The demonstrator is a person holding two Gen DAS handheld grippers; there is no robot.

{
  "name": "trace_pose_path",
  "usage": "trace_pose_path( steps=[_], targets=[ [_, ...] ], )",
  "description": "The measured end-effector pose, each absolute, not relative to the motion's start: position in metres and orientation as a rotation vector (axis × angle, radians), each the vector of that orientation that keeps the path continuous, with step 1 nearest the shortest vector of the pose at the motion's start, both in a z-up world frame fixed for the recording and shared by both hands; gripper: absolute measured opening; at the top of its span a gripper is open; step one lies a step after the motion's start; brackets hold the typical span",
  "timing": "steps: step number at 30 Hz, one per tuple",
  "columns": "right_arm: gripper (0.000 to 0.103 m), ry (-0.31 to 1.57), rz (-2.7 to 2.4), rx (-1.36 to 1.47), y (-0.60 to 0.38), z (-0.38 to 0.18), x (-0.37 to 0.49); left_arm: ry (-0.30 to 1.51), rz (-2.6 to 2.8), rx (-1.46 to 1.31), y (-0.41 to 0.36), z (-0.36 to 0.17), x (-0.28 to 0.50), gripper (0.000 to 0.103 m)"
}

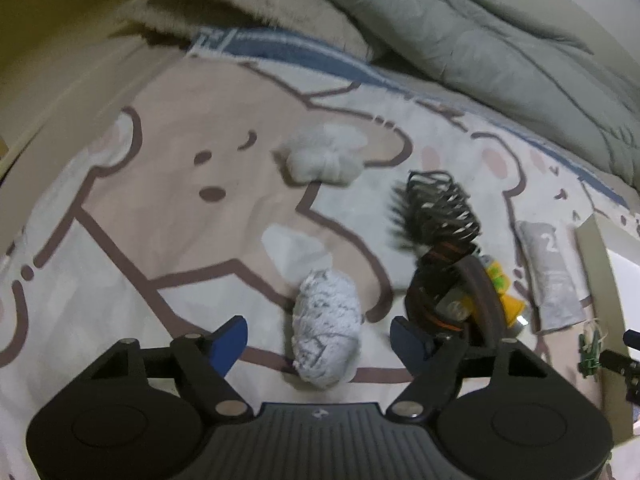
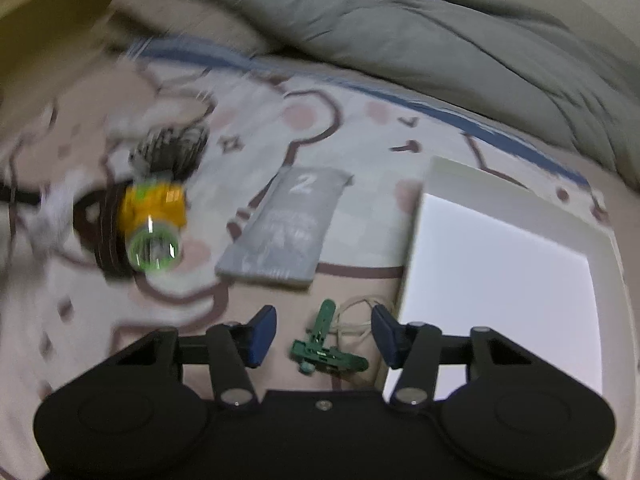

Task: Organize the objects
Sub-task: 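Grasp the green clip with the right tool while the left tool grasps the white rolled cloth, then carry the green clip and white rolled cloth over the white tray with both tools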

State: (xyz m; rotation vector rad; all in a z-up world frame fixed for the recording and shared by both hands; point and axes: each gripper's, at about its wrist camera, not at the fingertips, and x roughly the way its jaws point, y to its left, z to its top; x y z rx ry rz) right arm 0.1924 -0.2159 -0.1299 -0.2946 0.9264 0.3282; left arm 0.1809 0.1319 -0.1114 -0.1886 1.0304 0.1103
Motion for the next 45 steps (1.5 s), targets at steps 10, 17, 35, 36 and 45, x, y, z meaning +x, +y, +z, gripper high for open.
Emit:
trace_pose_path(
  steps=[10,17,35,36,45],
  targets=[
    [0.048,0.979,0.414,-0.530,-0.201,-0.167,0.197,1.101,0.097,-0.227,0.128,-0.137,0.194,0.073],
    [0.032,0.981,0.449,-0.598,-0.195,-0.171,0.198,1.111,0.120,-0.286,0.133,-0.148,0.200,0.060],
    [0.031,0.878,0.402,-0.309,-0.213,-0.109,0.195,0.952,0.160,-0.303,0.133,-0.100,0.168,0.041],
    [0.031,0.869,0.396,-0.291,-0.215,-0.105,0.194,0.937,0.155,-0.302,0.130,-0.095,0.165,0.041],
    [0.030,0.818,0.372,-0.108,-0.231,-0.075,0.181,0.839,0.074,-0.273,0.097,-0.060,0.142,0.041]
  ],
)
